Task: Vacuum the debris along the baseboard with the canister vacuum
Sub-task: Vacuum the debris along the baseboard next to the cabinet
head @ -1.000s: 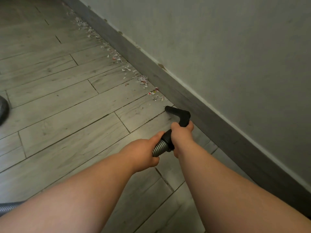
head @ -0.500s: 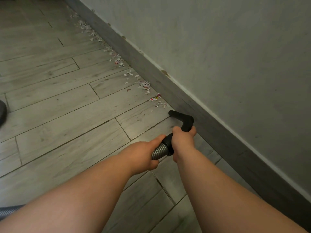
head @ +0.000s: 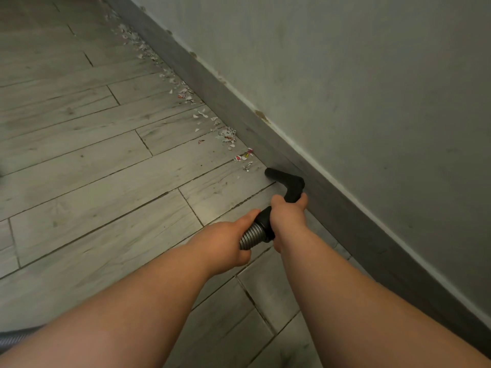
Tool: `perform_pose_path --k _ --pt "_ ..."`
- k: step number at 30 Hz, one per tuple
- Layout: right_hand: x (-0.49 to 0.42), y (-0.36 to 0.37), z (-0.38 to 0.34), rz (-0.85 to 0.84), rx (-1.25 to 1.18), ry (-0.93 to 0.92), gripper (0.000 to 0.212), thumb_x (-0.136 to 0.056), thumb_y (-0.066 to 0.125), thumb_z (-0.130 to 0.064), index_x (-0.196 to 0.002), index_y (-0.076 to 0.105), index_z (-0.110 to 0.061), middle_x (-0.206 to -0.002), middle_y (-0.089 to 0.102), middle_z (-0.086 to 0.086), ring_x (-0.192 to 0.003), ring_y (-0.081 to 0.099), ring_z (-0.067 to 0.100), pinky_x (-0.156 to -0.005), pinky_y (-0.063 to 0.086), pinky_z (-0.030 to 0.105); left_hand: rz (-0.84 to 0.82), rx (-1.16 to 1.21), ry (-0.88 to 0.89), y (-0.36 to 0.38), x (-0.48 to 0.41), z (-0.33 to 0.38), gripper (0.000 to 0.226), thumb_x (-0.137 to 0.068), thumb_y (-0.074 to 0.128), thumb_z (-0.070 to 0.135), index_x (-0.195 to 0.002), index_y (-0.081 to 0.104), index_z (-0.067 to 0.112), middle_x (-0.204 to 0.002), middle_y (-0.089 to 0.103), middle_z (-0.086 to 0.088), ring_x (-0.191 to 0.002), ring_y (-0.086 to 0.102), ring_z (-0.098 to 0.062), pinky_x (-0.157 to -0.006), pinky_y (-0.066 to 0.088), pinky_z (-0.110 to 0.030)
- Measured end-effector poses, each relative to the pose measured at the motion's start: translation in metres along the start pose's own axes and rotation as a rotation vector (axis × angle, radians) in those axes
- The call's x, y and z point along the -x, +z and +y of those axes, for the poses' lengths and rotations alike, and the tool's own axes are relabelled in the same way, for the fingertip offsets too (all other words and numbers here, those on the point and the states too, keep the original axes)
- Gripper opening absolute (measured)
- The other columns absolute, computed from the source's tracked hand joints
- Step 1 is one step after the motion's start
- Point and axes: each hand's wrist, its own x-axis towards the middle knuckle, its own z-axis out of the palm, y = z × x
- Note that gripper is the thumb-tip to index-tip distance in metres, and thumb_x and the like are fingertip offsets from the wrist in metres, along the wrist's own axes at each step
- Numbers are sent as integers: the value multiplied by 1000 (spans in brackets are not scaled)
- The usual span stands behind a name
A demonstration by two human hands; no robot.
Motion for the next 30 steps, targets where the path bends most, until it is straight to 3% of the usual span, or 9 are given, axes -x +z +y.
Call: perform_pose_path --k 3,6,13,22,25,27,30 --pt "-5 12 -9 -6 29 -15 74 -98 44 -22 -153 -2 -42 -98 46 9 -68 48 23 -49 38 33 10 46 -32 -3 -4 -6 86 -90 56 32 -150 -5 40 -99 51 1 -83 50 -14 -71 41 -24" --pt "-10 25 -17 -13 45 -16 76 -97 46 -22 -153 -2 -43 -90 49 8 -69 51 24 -53 42 35 26 74 -56 -10 -11 -13 87 -89 57 31 -150 -4 41 -100 53 -1 -84 51 -15 -72 41 -24" --pt "-21 41 -40 -13 154 -56 76 -96 45 -20 -153 -1 -41 -105 50 14 -66 49 25 -46 39 33 30 146 -110 -19 -26 -19 89 -87 58 30 -150 -5 41 -108 58 -3 -88 54 -16 -78 48 -27" --pt "-30 64 -62 -52 242 -56 76 -97 46 -20 -153 -1 -40 -120 52 17 -76 52 28 -53 43 38 48 194 -173 -30 -41 -28 89 -87 57 29 -151 -4 39 -115 59 -6 -91 56 -19 -79 48 -28" --pt "-32 68 -71 -81 298 -45 78 -97 46 -20 -153 -4 -40 -116 50 16 -92 55 33 -64 49 42 59 196 -195 -32 -44 -24 89 -89 57 31 -151 -6 37 -116 59 -7 -88 54 -19 -77 47 -28" --pt "-33 68 -77 -85 350 -52 79 -97 45 -20 -154 -6 -39 -123 50 17 -103 55 35 -83 52 49 69 206 -192 -34 -46 -20 89 -89 57 30 -151 -6 36 -116 59 -8 -88 55 -19 -77 48 -29" --pt "-31 66 -78 -70 457 -73 78 -98 44 -19 -154 -9 -34 -133 46 19 -115 52 36 -99 46 53 51 220 -184 -35 -45 -15 90 -88 58 29 -152 -6 34 -115 59 -8 -90 56 -20 -80 49 -30"
